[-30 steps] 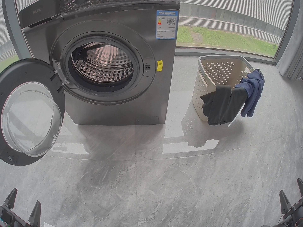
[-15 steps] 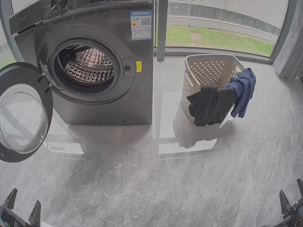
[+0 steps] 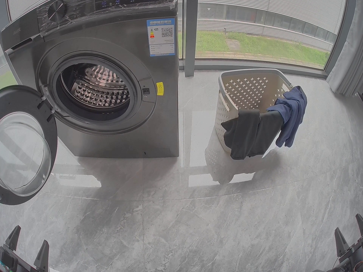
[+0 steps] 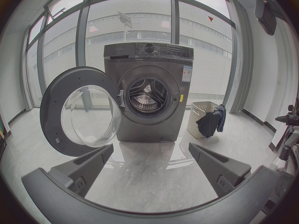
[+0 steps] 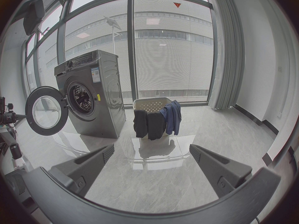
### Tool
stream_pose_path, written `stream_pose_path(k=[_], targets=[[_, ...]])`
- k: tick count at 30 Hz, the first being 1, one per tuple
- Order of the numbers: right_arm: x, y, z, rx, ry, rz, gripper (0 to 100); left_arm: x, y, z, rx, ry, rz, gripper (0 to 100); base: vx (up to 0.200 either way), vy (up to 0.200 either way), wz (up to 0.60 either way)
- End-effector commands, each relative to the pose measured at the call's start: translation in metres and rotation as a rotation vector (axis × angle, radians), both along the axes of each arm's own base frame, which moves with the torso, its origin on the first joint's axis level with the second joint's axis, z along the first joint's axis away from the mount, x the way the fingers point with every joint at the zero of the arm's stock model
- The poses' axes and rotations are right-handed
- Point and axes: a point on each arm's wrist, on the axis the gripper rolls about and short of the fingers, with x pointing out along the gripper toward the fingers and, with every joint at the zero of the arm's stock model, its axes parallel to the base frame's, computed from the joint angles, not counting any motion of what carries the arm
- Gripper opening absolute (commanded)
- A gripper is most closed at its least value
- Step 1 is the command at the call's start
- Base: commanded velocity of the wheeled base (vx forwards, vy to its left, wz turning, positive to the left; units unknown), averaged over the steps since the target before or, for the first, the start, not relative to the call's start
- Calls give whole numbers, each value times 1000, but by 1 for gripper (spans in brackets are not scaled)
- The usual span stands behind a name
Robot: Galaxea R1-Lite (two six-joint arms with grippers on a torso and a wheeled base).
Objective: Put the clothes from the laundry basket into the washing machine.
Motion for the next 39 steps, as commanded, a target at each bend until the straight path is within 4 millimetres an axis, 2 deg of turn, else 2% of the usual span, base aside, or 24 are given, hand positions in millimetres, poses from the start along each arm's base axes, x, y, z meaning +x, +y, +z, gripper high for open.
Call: stream_pose_path(k=[1, 5, 26, 39], targets=[[0, 0, -4, 0, -1, 0, 100, 0, 0, -5, 0, 4, 0, 100, 0, 0, 0], [0, 0, -4, 0, -1, 0, 100, 0, 0, -5, 2, 2, 0, 100, 0, 0, 0], [0, 0, -4, 0, -1, 0, 100, 0, 0, -5, 2, 2, 0, 100, 0, -200, 0], [0, 0, -4, 0, -1, 0, 100, 0, 0, -5, 2, 2, 0, 100, 15, 0, 0]])
